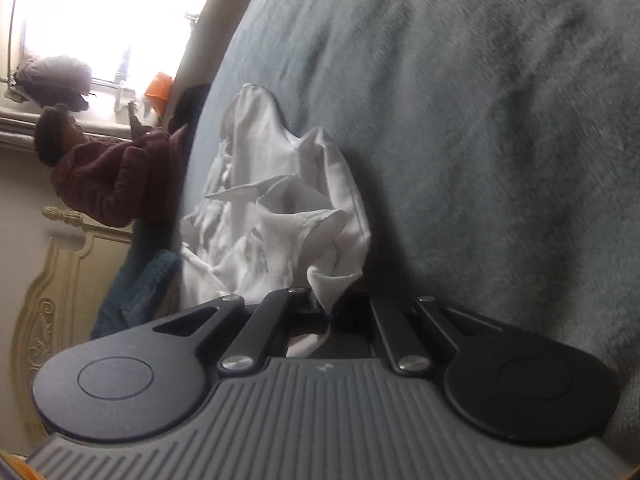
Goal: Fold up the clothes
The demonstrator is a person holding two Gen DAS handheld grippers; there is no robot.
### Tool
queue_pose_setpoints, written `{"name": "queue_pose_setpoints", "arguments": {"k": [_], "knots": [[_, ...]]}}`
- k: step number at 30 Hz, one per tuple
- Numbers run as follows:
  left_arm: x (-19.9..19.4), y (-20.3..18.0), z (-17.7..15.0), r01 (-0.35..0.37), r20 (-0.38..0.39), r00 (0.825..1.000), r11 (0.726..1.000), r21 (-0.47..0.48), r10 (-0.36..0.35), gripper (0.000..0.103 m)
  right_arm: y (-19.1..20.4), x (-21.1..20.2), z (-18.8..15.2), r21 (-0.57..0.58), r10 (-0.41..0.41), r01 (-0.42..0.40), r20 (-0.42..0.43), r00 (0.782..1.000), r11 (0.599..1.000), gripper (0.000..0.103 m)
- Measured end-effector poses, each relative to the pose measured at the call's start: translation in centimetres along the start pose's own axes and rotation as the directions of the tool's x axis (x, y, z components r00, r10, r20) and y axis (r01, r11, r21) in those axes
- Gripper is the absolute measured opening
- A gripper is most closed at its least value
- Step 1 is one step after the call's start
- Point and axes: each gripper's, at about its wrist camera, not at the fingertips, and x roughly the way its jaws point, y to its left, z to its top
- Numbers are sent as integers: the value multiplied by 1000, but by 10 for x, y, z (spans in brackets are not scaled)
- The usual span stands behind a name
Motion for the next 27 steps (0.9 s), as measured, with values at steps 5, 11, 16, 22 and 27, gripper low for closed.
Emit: {"name": "queue_pose_setpoints", "arguments": {"k": [5, 11, 16, 22, 27], "knots": [[-1, 4, -2, -35, -37, 999, 999, 41, 37, 12, 7, 2, 0, -80, -64, 61, -31, 998, 995, 5], [-19, -1, 3, -76, 5, 997, 997, 25, 76, 42, 29, -31, 12, -256, -226, 211, -27, 974, 943, 30], [-57, -7, 12, -133, 107, 986, 991, 17, 131, 42, 73, -76, 31, -493, -312, 356, 174, 934, 794, 37], [-57, -43, 46, -137, 305, 947, 985, 106, 99, 43, 164, -31, 12, -786, -62, 39, 1, 998, 617, 37], [-26, -63, 66, -116, 295, 953, 982, 147, 68, 43, 218, 59, -25, -727, 31, -331, -392, 919, 602, 37]]}}
